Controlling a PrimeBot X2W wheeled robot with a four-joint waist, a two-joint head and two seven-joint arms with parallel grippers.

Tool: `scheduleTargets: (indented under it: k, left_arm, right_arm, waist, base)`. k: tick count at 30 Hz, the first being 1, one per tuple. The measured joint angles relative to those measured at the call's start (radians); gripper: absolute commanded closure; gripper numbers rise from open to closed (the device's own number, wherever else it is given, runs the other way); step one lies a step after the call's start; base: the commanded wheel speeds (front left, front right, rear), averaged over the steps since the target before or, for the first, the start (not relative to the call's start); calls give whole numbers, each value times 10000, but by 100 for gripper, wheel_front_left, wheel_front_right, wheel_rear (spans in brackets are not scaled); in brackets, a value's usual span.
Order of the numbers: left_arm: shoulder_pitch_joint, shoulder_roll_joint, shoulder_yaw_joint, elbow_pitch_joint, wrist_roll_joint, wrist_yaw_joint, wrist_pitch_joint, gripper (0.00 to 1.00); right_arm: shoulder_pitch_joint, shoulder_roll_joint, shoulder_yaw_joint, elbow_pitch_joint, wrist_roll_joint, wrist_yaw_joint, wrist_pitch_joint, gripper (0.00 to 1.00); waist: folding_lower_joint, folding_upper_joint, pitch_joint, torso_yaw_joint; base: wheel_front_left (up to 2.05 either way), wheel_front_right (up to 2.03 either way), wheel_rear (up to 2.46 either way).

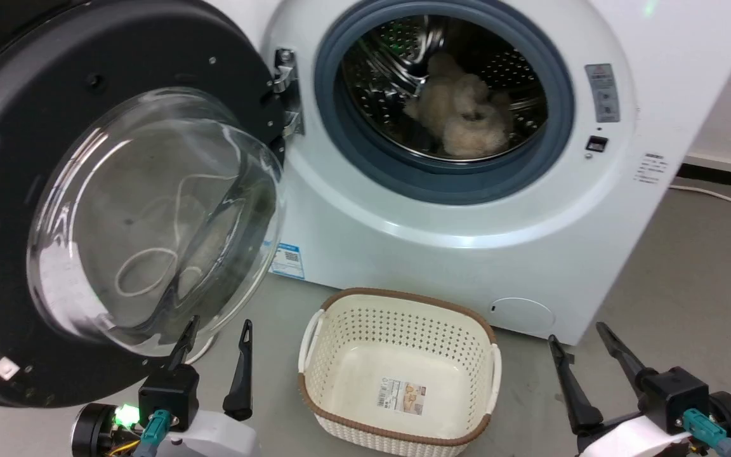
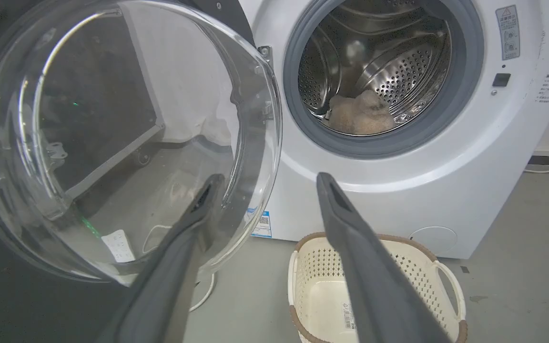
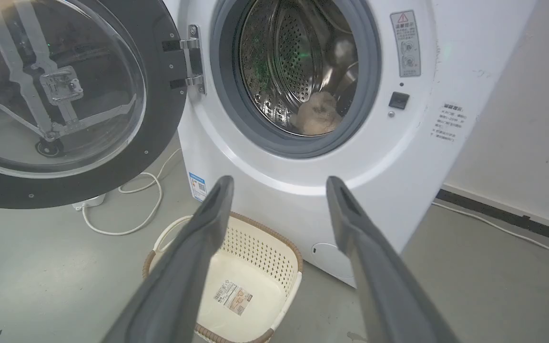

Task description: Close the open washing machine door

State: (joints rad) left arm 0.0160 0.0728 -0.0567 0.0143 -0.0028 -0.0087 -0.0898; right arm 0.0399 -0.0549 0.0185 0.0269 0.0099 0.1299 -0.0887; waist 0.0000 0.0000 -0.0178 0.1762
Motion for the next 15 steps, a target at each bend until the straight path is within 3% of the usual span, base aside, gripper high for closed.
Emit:
scheduleTargets:
  k: [15]
  left_arm:
    - [138,81,-13,-219,-4,159,-347,0]
  right_arm:
    - [-18,-81,418,328,82,0,-364,0]
  waist:
    - [0,0,52,755]
  base:
    - [0,0,0]
